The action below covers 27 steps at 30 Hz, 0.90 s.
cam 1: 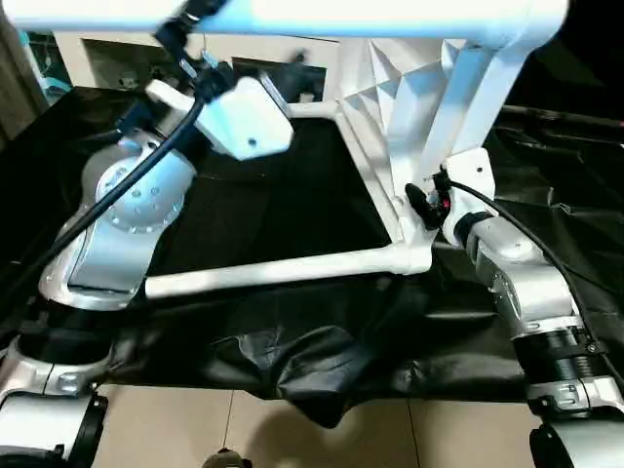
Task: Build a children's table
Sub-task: Flip table
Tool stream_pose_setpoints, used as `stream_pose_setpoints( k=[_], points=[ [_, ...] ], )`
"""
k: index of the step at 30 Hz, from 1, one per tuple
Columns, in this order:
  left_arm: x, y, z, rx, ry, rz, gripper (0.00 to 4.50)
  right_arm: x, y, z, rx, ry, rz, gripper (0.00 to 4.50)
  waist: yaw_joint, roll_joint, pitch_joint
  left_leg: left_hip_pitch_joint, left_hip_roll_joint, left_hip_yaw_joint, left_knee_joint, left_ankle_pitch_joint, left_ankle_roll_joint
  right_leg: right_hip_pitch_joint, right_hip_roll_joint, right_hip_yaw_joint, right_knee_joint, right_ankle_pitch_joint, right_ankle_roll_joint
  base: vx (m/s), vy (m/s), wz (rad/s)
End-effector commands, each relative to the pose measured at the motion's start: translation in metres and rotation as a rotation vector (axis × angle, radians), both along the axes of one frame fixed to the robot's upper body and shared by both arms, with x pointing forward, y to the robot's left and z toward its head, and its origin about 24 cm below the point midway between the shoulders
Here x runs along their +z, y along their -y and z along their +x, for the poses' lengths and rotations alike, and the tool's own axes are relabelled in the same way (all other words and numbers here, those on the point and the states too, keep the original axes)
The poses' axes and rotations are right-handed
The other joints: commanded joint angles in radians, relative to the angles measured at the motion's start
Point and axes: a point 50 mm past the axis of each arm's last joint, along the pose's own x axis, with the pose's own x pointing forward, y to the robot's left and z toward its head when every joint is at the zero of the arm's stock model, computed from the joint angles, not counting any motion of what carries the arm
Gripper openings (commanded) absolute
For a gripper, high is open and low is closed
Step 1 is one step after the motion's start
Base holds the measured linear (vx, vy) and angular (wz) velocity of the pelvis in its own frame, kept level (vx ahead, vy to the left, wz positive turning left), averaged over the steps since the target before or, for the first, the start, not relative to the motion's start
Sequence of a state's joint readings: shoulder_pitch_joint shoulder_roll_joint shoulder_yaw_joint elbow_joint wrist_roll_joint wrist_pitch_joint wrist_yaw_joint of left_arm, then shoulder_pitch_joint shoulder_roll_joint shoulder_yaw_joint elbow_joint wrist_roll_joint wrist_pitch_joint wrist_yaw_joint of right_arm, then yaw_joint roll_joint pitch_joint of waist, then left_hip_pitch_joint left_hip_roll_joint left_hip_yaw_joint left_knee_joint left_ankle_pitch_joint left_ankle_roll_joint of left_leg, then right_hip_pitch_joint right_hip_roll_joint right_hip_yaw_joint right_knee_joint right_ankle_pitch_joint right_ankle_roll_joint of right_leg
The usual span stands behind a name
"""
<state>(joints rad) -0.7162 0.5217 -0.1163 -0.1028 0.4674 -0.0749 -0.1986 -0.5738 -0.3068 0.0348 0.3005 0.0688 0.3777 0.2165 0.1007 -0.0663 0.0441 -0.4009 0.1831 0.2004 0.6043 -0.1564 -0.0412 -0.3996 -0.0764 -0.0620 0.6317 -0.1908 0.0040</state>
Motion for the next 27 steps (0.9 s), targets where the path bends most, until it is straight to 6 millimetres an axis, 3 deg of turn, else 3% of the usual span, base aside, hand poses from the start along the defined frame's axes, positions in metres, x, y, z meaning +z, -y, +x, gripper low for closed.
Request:
stream_pose_setpoints(
  k=[1,2,5,7,11,20,23,24,25,26,27],
  points=[
    [0.003,-0.009,0.005,0.053,0.001,-0.023,4.5,0.004,0.005,0.002,-0.021,0.016,-0.003,2.88,-0.004,0.024,-0.064,0.04,0.047,-0.033,-0.074,-0.272,-0.089,0.027,-0.063,0.046,-0.069,-0.155,-0.127,0.0,0.0,0.0],
    [0.004,-0.01,0.005,0.056,0.007,-0.028,4.5,0.004,0.005,0.002,-0.02,0.017,-0.002,2.88,-0.004,0.019,-0.064,0.039,0.047,-0.032,-0.073,-0.274,-0.088,0.028,-0.062,0.046,-0.069,-0.151,-0.13,0.0,0.0,0.0],
    [0.01,-0.006,0.001,-0.002,0.025,-0.088,4.21,0.005,0.005,0.002,-0.017,0.021,-0.001,2.98,-0.002,0.02,-0.064,0.04,0.048,-0.033,-0.074,-0.272,-0.085,0.028,-0.063,0.045,-0.068,-0.143,-0.139,0.0,0.0,0.0],
    [0.009,-0.002,-0.001,-0.027,0.022,-0.097,4.11,0.005,0.006,0.003,-0.017,0.027,-0.005,2.65,-0.001,0.021,-0.064,0.039,0.048,-0.032,-0.073,-0.271,-0.084,0.028,-0.064,0.045,-0.068,-0.135,-0.141,0.0,0.0,0.0],
    [0.006,0.006,-0.003,-0.079,-0.011,-0.121,3.86,0.007,0.008,0.004,-0.019,0.034,-0.008,2.41,0.0,0.018,-0.064,0.04,0.048,-0.031,-0.072,-0.271,-0.077,0.028,-0.064,0.046,-0.069,-0.14,-0.144,0.0,0.0,0.0],
    [0.001,0.016,-0.007,-0.157,-0.049,-0.135,3.57,0.02,0.012,0.008,-0.001,0.081,-0.023,2.12,0.005,0.02,-0.063,0.036,0.047,-0.029,-0.071,-0.24,-0.058,0.031,-0.066,0.046,-0.069,-0.155,-0.147,0.0,0.0,0.0],
    [0.006,0.006,-0.003,-0.169,-0.098,-0.29,3.53,0.05,0.019,0.017,0.014,0.17,-0.046,2.06,0.003,0.016,-0.062,0.033,0.045,-0.027,-0.067,-0.228,-0.046,0.034,-0.068,0.045,-0.068,-0.172,-0.158,0.0,0.0,0.0],
    [0.006,0.006,-0.003,-0.169,-0.1,-0.293,3.52,0.05,0.019,0.017,0.014,0.171,-0.047,2.06,0.005,0.015,-0.064,0.031,0.044,-0.026,-0.065,-0.214,-0.039,0.037,-0.068,0.045,-0.068,-0.166,-0.159,0.0,0.0,0.0],
    [0.011,0.0,0.0,-0.178,-0.123,-0.395,3.52,0.073,0.025,0.022,0.029,0.232,-0.06,2.06,0.008,0.018,-0.063,0.03,0.044,-0.023,-0.063,-0.191,-0.023,0.034,-0.069,0.047,-0.069,-0.154,-0.161,0.0,0.0,0.0],
    [0.011,0.0,0.0,-0.178,-0.123,-0.395,3.51,0.073,0.025,0.022,0.029,0.232,-0.06,2.06,0.007,0.019,-0.062,0.03,0.043,-0.023,-0.062,-0.185,-0.019,0.034,-0.071,0.047,-0.066,-0.152,-0.168,0.0,0.0,0.0],
    [0.013,-0.002,0.001,-0.183,-0.129,-0.438,3.51,0.083,0.027,0.024,0.037,0.259,-0.064,2.06,0.01,0.015,-0.064,0.029,0.041,-0.02,-0.057,-0.153,0.005,0.036,-0.067,0.046,-0.064,-0.133,-0.181,0.0,0.0,0.0]
  ],
)
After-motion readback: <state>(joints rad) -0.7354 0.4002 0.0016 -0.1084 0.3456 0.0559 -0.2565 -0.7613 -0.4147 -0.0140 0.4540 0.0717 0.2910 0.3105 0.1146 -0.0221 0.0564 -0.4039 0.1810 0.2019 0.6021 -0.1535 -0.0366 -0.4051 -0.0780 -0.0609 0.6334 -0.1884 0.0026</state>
